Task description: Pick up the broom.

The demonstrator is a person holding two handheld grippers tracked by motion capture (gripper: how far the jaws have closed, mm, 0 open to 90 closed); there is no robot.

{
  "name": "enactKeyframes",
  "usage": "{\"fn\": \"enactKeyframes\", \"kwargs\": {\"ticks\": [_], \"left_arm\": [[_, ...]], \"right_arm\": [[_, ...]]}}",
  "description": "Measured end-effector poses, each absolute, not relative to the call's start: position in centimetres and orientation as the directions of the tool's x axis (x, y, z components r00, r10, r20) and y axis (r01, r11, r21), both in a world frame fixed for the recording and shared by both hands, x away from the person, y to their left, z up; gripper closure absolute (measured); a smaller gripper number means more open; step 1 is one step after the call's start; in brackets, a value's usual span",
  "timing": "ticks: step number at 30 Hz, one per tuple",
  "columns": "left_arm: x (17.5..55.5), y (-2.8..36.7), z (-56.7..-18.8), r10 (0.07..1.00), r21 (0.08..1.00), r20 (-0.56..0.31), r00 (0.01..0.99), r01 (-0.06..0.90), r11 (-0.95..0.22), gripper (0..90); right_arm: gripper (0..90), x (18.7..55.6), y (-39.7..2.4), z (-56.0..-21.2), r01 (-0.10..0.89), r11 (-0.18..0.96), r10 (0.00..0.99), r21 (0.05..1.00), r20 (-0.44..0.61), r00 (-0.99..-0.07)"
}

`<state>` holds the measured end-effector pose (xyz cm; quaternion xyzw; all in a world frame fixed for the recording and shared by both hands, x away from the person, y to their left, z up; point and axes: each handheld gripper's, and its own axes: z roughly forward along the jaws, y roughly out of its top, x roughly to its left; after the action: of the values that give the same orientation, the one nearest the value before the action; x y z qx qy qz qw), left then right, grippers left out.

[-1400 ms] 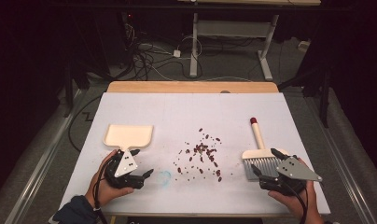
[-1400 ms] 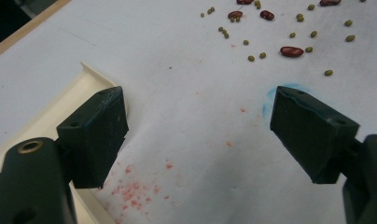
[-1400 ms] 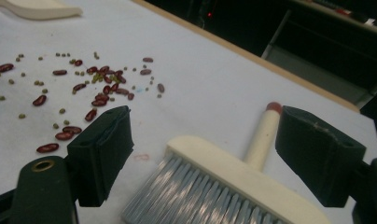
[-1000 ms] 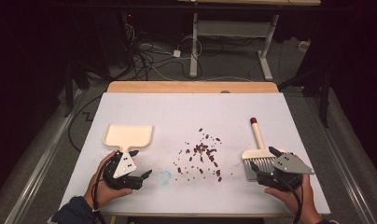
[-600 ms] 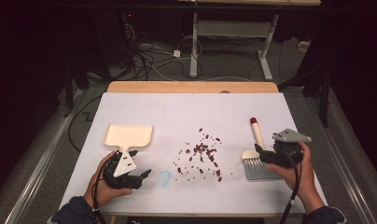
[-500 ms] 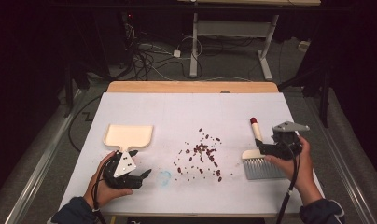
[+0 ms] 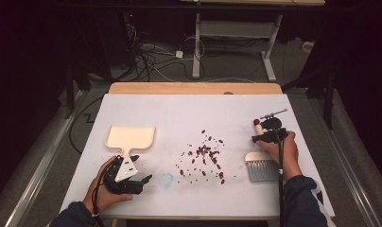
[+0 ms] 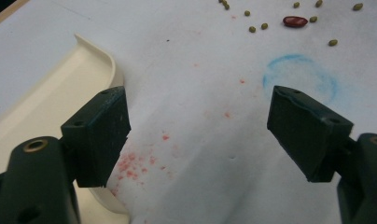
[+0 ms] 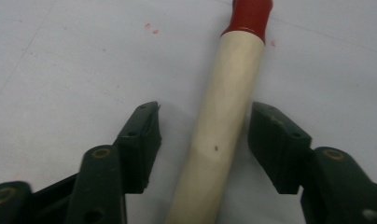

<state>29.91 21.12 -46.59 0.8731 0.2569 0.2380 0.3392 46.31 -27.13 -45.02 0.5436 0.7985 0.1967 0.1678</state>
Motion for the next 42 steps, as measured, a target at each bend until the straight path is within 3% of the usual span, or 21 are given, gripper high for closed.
{"fn": "enactKeyframes", "kwargs": {"ticks": [3,18,26,30,37,42], "left_arm": [[29.9,21.0,-46.6,0.605,0.709,0.245,0.758,0.286,-0.645,20.4],[30.0,20.8,-46.7,0.603,0.705,0.222,0.767,0.301,-0.642,20.7],[30.0,20.8,-46.3,0.622,0.722,0.227,0.750,0.298,-0.624,20.8],[29.5,20.9,-46.2,0.617,0.724,0.236,0.750,0.287,-0.627,20.8],[29.4,20.7,-45.6,0.622,0.752,0.213,0.753,0.280,-0.597,20.8],[29.6,18.3,-44.2,0.577,0.779,0.170,0.799,0.250,-0.575,21.2]], "right_arm": [[66.6,46.2,-26.5,-44.9,0.792,0.365,0.919,0.489,-0.057,-0.389],[70.5,45.6,-26.6,-44.8,0.750,0.404,0.890,0.524,-0.035,-0.455],[70.6,42.1,-28.6,-41.9,0.622,0.300,0.882,0.723,0.040,-0.470],[70.7,39.5,-29.4,-40.6,0.516,0.273,0.877,0.812,0.011,-0.481],[70.7,35.5,-29.8,-39.0,0.374,0.246,0.867,0.894,-0.030,-0.497],[70.8,33.3,-29.9,-38.4,0.304,0.219,0.856,0.927,-0.033,-0.516]]}}
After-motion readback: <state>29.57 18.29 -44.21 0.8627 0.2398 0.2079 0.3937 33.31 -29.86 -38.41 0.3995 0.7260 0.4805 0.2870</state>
